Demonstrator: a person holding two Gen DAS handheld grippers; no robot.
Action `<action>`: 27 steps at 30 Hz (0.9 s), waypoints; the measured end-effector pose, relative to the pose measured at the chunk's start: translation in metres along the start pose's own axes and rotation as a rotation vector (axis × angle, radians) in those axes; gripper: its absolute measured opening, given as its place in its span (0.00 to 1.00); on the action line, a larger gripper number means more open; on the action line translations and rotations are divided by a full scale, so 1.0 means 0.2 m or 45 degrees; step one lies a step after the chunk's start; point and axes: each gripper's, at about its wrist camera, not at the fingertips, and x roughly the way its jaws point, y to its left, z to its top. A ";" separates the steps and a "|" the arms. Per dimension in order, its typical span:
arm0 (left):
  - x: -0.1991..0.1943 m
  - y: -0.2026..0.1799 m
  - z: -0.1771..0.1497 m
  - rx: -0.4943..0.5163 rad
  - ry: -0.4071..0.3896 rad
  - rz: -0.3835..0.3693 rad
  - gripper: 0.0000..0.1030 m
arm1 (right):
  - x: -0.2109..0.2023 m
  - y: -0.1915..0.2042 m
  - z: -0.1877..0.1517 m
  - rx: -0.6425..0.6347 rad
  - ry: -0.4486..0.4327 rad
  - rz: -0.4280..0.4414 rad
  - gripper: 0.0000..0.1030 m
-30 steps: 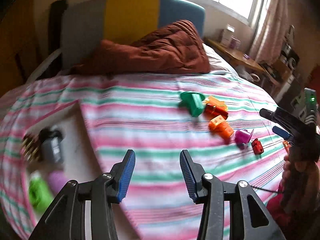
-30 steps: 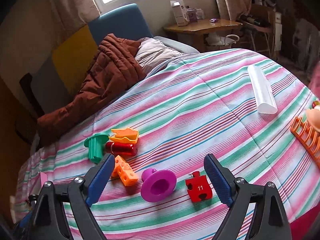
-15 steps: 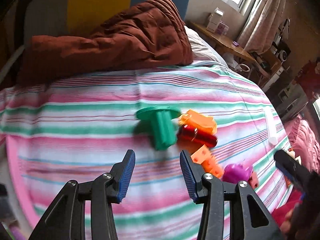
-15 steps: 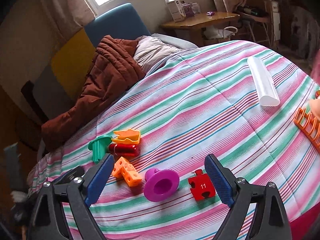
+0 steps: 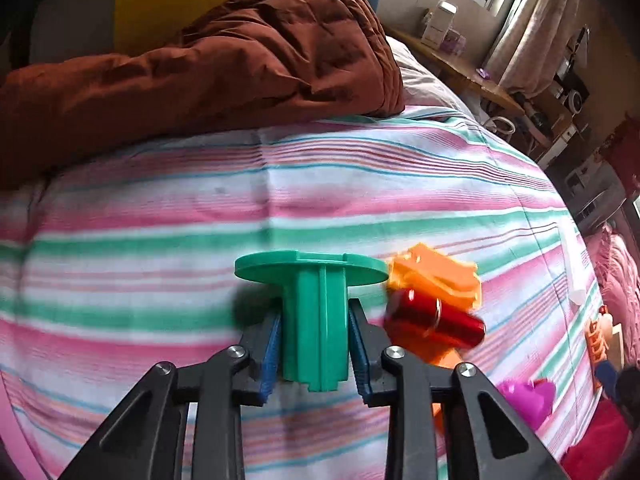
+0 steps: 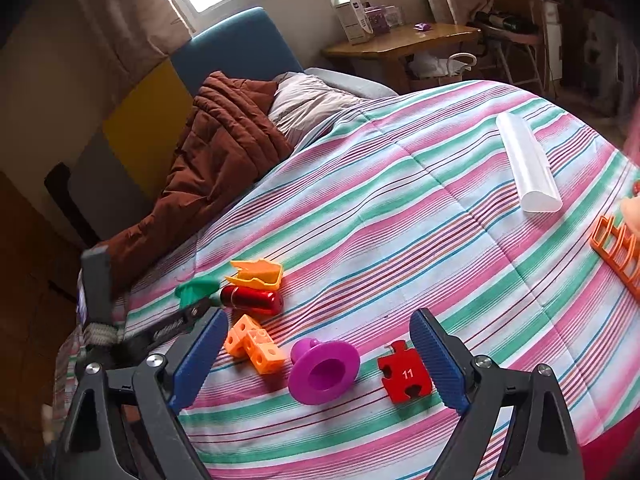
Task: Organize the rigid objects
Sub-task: 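Lift the teal spool with left tool while right tool grasps the magenta flanged cup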
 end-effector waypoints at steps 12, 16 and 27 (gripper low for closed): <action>-0.38 -0.06 -0.70 0.126 -0.146 0.121 0.29 | -0.01 -0.19 0.05 0.180 -0.023 -0.046 0.90; -0.39 -0.10 -0.80 0.200 -0.206 0.167 0.29 | 0.01 -0.14 0.04 0.111 0.006 0.013 0.90; -0.38 -0.08 -0.80 0.175 -0.218 0.135 0.29 | 0.18 0.04 -0.04 -0.181 0.150 -0.008 0.90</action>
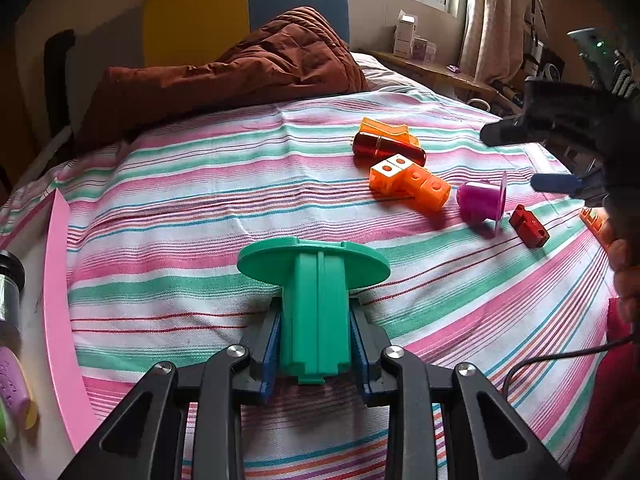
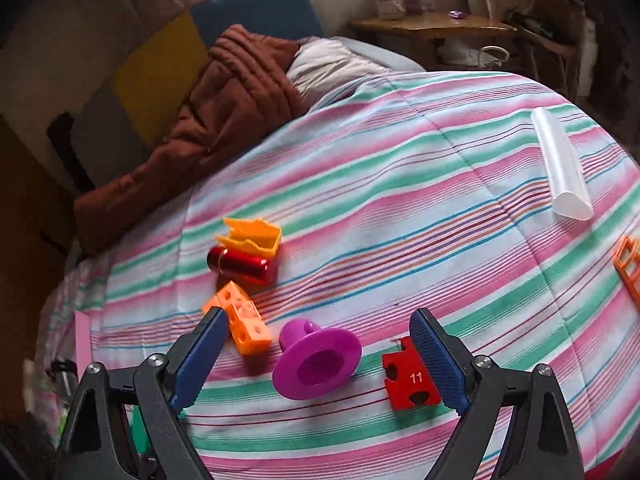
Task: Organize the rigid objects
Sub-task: 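Lift the teal spool with left tool while right tool grasps the magenta flanged cup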
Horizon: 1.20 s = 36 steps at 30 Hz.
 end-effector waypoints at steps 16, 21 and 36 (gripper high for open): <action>-0.01 0.00 -0.03 0.010 -0.030 0.009 0.29 | 0.12 0.09 -0.06 -0.189 0.150 -0.048 0.55; -0.01 0.00 -0.02 0.007 -0.032 0.005 0.29 | 0.11 0.11 -0.08 -0.244 0.180 -0.068 0.50; -0.04 0.01 0.00 -0.013 -0.003 0.018 0.28 | 0.15 0.11 -0.08 -0.258 0.217 -0.072 0.50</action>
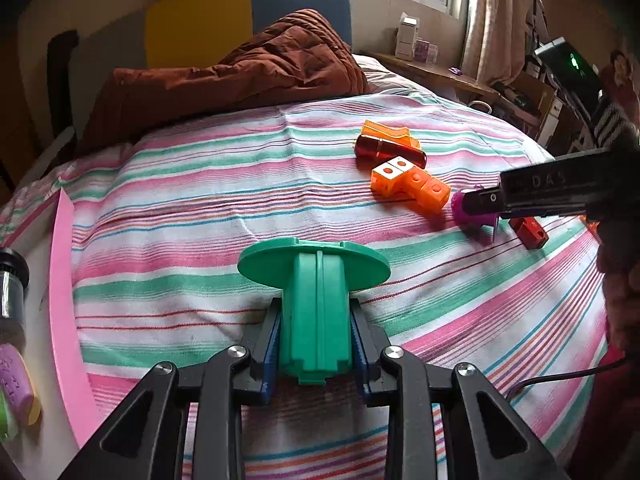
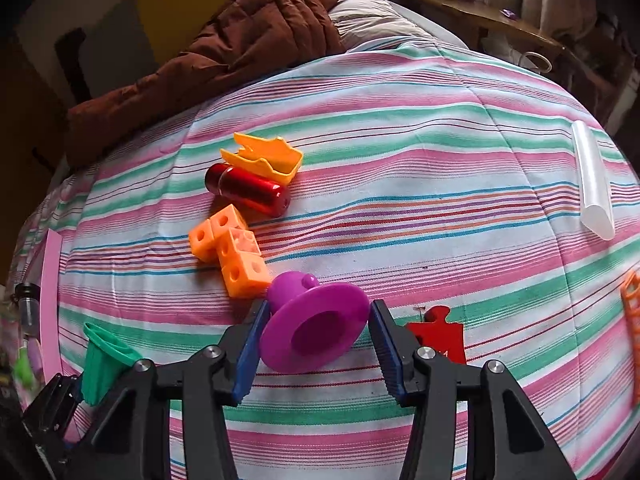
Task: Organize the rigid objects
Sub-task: 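Lift the teal spool with left tool while right tool grasps the magenta flanged cup, then carry the teal spool into the tray and open left tool while right tool holds magenta cup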
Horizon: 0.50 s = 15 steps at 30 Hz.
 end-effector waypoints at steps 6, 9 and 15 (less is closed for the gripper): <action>-0.16 0.03 0.00 -0.025 -0.049 -0.010 0.28 | 0.00 0.01 0.00 -0.025 -0.007 -0.015 0.50; -0.26 0.03 0.01 -0.021 -0.075 -0.014 0.28 | 0.00 0.02 0.00 -0.033 -0.012 -0.021 0.50; -0.42 0.10 0.02 -0.062 -0.090 -0.003 0.28 | 0.00 0.03 -0.01 -0.048 -0.015 -0.030 0.50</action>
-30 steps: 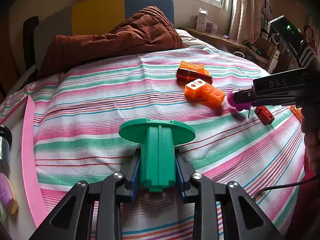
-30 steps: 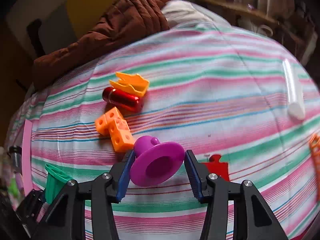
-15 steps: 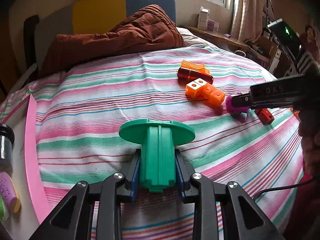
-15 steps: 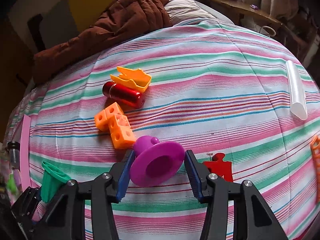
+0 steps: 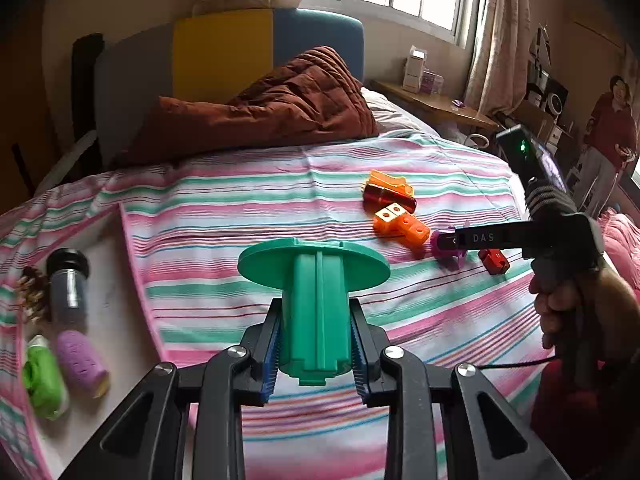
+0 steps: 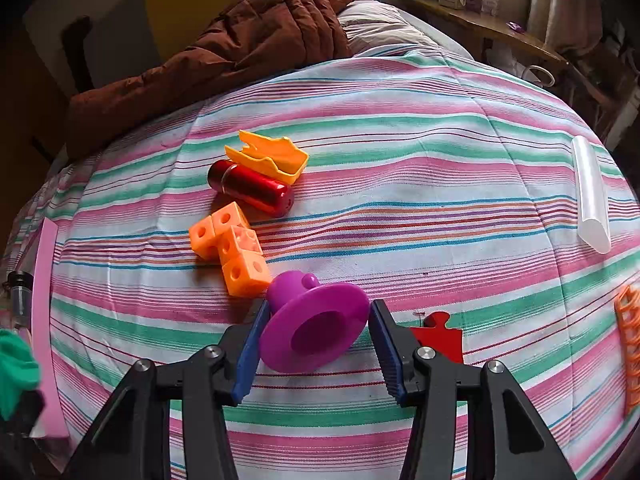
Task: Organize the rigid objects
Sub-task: 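Carry the teal spool into the tray and open left tool while right tool holds magenta cup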
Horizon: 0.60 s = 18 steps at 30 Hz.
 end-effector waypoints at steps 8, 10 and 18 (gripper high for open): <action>-0.16 0.21 -0.01 -0.091 0.006 0.132 0.28 | 0.03 0.03 -0.01 -0.046 0.014 -0.033 0.50; -0.18 0.27 -0.03 -0.115 0.009 0.161 0.28 | 0.05 0.04 -0.02 -0.066 0.033 -0.056 0.49; -0.24 0.51 -0.12 -0.247 0.061 0.197 0.28 | 0.05 0.05 -0.04 -0.104 0.013 -0.098 0.48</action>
